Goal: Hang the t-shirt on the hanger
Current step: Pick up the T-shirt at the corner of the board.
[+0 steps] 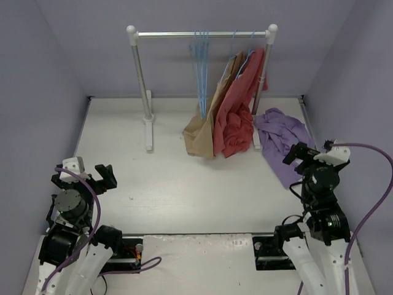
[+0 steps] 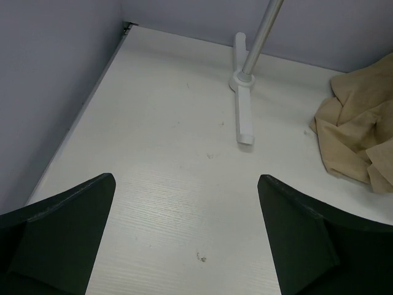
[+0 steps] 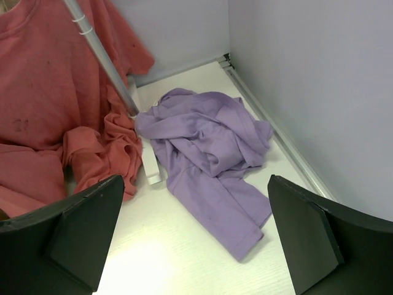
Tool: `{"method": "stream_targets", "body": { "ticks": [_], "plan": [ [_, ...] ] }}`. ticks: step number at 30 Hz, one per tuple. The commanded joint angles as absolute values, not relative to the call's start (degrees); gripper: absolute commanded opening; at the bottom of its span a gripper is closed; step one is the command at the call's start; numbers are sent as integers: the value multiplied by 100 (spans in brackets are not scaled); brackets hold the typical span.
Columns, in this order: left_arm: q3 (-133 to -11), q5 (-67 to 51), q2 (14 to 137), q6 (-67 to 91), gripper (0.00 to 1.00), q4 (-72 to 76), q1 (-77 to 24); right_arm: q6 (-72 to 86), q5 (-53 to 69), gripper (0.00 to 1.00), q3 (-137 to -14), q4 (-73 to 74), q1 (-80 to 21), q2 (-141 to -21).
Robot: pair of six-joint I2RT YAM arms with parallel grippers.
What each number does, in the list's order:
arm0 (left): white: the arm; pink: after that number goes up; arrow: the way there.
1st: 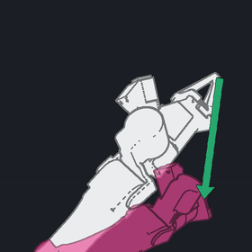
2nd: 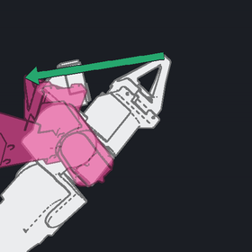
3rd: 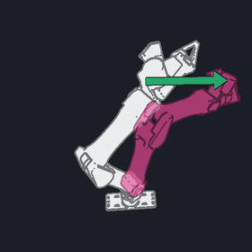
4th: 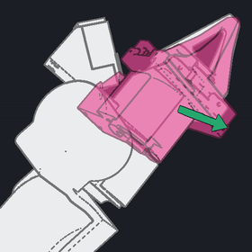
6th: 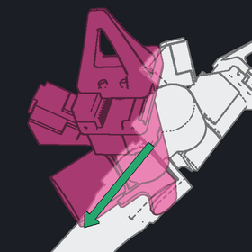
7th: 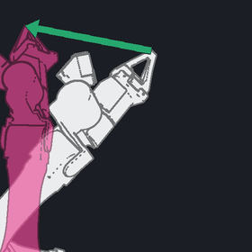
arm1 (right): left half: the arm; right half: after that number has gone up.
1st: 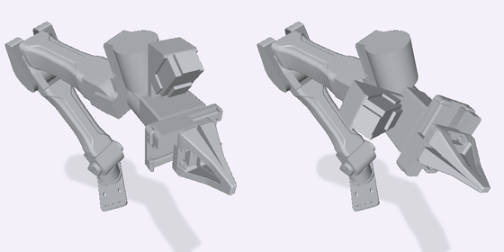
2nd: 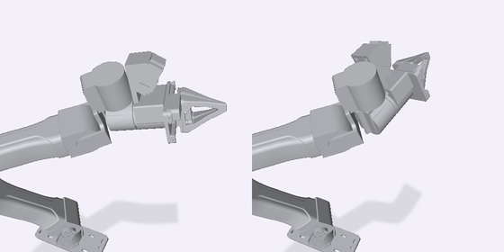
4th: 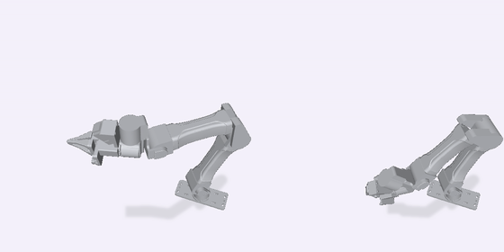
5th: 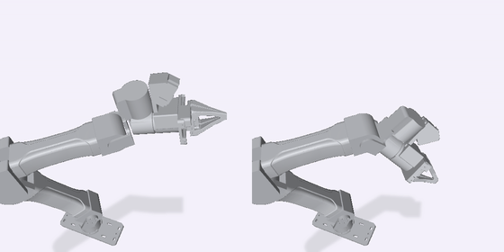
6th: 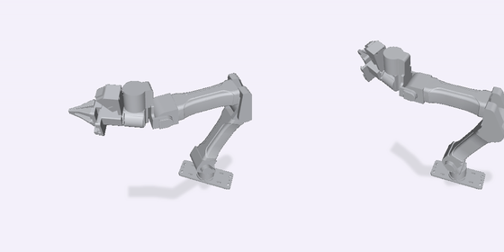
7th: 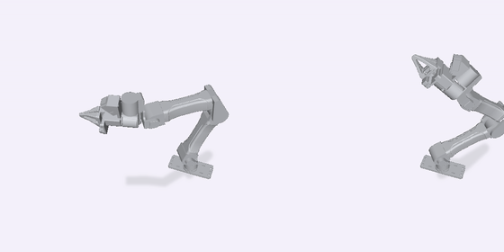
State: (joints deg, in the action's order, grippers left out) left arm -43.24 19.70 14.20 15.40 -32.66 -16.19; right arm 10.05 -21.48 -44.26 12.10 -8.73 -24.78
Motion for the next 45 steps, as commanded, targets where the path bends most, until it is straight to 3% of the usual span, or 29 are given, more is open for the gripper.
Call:
{"method": "stream_targets", "body": {
  "ticks": [1, 10, 17, 28, 30, 32, 34, 36, 41, 45],
  "plan": [
    [-4315, 2114, 1521, 1564, 97, -2786, -1652, 1399, -2039, 100, -4945, 747, -910, -3624],
    [-4259, 2114, 1695, 1591, 97, -2742, -1648, 2578, -2170, 100, -5545, 717, -888, -6433],
    [-4318, 1869, 2082, 1585, 97, -2769, -1624, 2516, -2258, 99, -5933, 537, -687, -8636],
    [-4342, 1652, 2206, 1529, 97, -2742, -1564, 2283, -1813, 88, -6092, 88, -396, -10135],
    [-4351, 1644, 2215, 1529, 97, -2742, -1564, 2240, -1685, 74, -6109, 87, -376, -10312],
    [-4351, 1644, 2215, 1521, 97, -2734, -1564, 2224, -1635, 52, -6109, 88, -326, -10371],
    [-4351, 1584, 2215, 1503, 97, -2742, -1564, 2292, -1899, 21, -6023, 96, -266, -10149],
    [-4349, 1552, 2231, 1503, 97, -2735, -1564, 2224, -2123, 3, -5994, 138, -255, -9667],
    [-4347, 1442, 2245, 1503, 97, -2698, -1564, 1867, -2279, 0, -6510, 634, -335, -8199],
    [-4335, 1323, 2221, 1448, 97, -2674, -1562, 1171, -1692, 0, -7668, 1198, -495, -6967]
  ]
}}
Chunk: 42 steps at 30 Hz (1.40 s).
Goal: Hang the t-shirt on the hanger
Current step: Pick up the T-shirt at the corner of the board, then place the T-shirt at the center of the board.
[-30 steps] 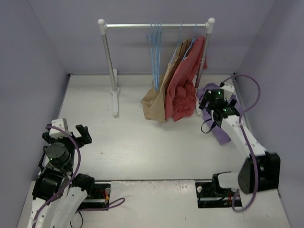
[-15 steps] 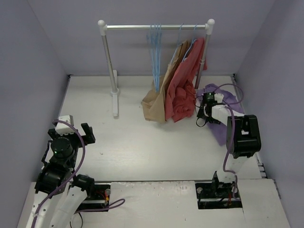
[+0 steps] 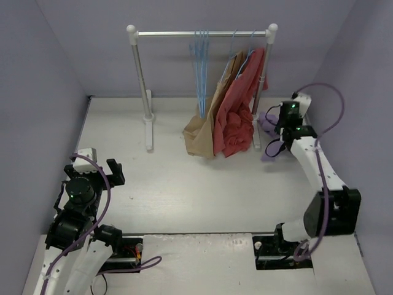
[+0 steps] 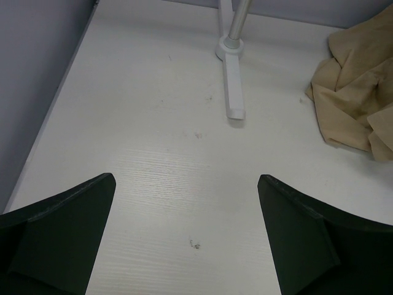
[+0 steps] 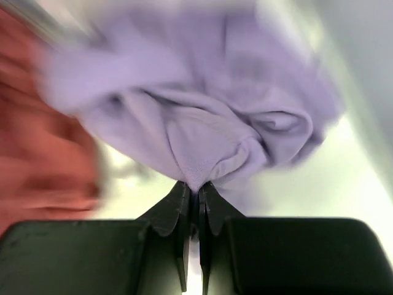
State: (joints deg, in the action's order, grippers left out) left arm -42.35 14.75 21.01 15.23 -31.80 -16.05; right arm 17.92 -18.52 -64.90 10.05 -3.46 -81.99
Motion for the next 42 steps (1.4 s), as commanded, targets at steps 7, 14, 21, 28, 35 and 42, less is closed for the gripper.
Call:
{"method": "stream_targets", "body": {
  "ticks": [7, 14, 21, 28, 35, 42],
  "plan": [
    [-4348, 1239, 2200, 1441, 97, -2689, -1547, 613, 438, 0, -8726, 1520, -560, -6145],
    [-4359, 1151, 2191, 1441, 97, -2683, -1547, 861, 3011, 0, -9237, 1683, -580, -6216],
    [-4355, 665, 2164, 1386, 97, -2508, -1549, 1215, 3136, 0, -9962, 1676, -1611, -6960],
    [-4715, 102, 2201, 1397, 97, -2480, -1556, 1507, 2656, 0, -11798, 1670, -3046, -8339],
    [-5780, -215, 2629, 1362, 97, -2765, -1564, 2015, 2726, 0, -14658, 1585, -3418, -9816],
    [-5907, -587, 2707, 1535, 97, -2885, -1556, 1811, 1894, 0, -12379, 979, -3419, -8509]
  ]
}}
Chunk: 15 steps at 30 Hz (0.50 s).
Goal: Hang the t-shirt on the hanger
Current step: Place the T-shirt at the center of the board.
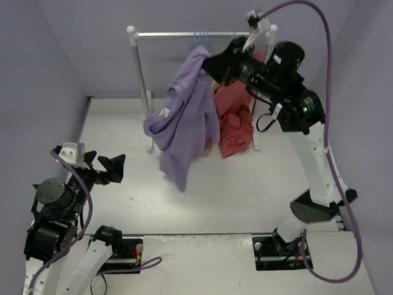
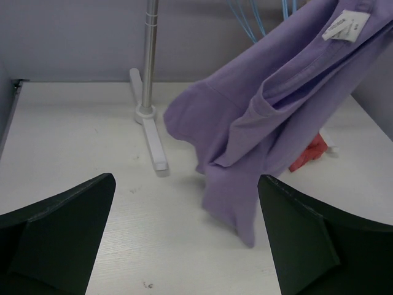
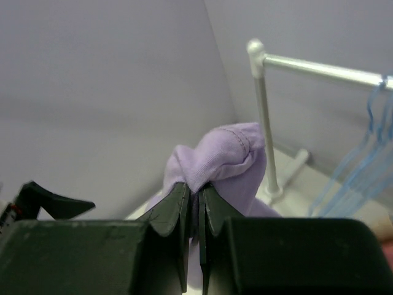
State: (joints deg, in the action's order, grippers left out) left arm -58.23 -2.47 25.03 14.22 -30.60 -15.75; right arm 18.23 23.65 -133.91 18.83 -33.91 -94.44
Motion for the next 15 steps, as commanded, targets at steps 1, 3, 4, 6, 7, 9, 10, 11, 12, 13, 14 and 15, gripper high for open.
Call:
{"method": "stream_targets", "body": {
  "ticks": [1, 3, 4, 6, 7, 9, 10, 11, 12, 13, 14, 15],
  "plan": [
    [-5876, -644, 2712, 1554, 97, -2902, -1556, 1751, 1795, 0, -11956, 970, -3419, -8258],
    [-5690, -824, 2686, 1635, 97, -2928, -1556, 1668, 1552, 0, -10239, 929, -3419, -7625],
    [-5629, -924, 2673, 1709, 97, -2935, -1556, 1694, 1391, 0, -9838, 915, -3419, -7317],
    [-5354, -1030, 2630, 1915, 97, -2903, -1556, 1744, 1032, 0, -8367, 877, -3419, -6845],
    [-5252, -1074, 2628, 1995, 97, -2894, -1556, 1789, 808, 0, -7875, 852, -3419, -6639],
    [-4896, -1212, 2677, 2235, 97, -2790, -1559, 1921, 236, 0, -6503, 808, -3407, -6281],
    [-4717, -1267, 2726, 2347, 97, -2687, -1562, 1980, 34, 0, -5949, 789, -3399, -6188],
    [-4574, -1314, 2780, 2442, 97, -2587, -1557, 2080, -236, 0, -5610, 782, -3388, -6098],
    [-4398, -1370, 2868, 2586, 97, -2449, -1563, 2218, -500, 0, -5240, 782, -3369, -6084],
    [-4260, -1432, 2982, 2723, 97, -2303, -1564, 2331, -686, 0, -4961, 782, -3366, -6096],
    [-4139, -1515, 3097, 2848, 97, -2160, -1570, 2433, -882, 0, -4729, 782, -3366, -6113],
    [-4042, -1618, 3231, 2948, 97, -1989, -1584, 2534, -1095, 0, -4574, 782, -3364, -6139]
  ]
}}
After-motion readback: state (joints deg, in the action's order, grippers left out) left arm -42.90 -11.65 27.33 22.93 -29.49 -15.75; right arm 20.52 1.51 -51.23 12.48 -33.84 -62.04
